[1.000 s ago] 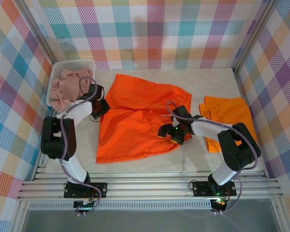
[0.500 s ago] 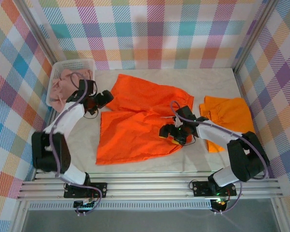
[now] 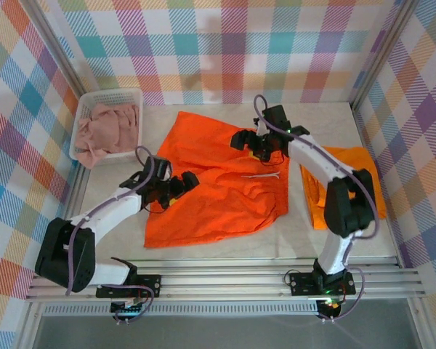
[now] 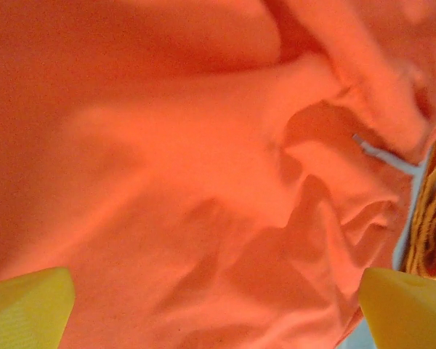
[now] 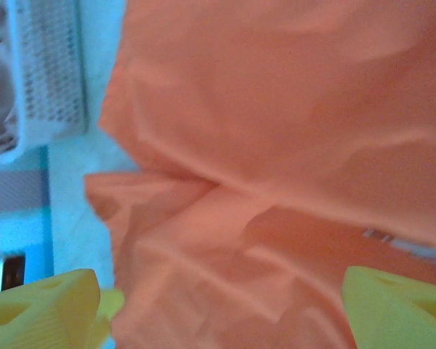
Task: Fold and stack the shorts
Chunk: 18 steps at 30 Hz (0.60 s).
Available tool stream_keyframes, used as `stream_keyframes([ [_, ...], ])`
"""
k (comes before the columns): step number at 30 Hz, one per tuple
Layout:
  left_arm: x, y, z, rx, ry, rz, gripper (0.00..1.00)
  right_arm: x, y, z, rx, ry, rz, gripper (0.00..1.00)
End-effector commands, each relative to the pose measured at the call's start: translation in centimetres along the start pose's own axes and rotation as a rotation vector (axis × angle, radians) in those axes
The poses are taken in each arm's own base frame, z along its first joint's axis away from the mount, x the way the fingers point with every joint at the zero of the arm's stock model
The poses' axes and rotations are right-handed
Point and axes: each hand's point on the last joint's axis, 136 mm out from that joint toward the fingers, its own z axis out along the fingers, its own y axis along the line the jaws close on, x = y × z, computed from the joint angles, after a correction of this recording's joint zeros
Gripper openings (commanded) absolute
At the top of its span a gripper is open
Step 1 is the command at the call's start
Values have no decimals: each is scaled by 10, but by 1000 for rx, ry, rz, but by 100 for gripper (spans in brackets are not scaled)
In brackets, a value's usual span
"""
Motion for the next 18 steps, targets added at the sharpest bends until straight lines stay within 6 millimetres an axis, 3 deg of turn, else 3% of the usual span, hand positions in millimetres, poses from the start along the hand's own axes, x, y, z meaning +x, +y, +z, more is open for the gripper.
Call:
stream_keyframes([
  [1,6,-4,13,9,-24,2,100,-19,-27,10,27,30,28,86],
  [7,38,22,29,-56,21,-4,100,-53,-81,29,83,26,114,86],
  [14,58,56,27,-120,24,-40,100,-82,-129,47,129,26,189,86],
  [18,69,71,24,-137,32,-61,100,-87,-151,61,161,52,232,86],
])
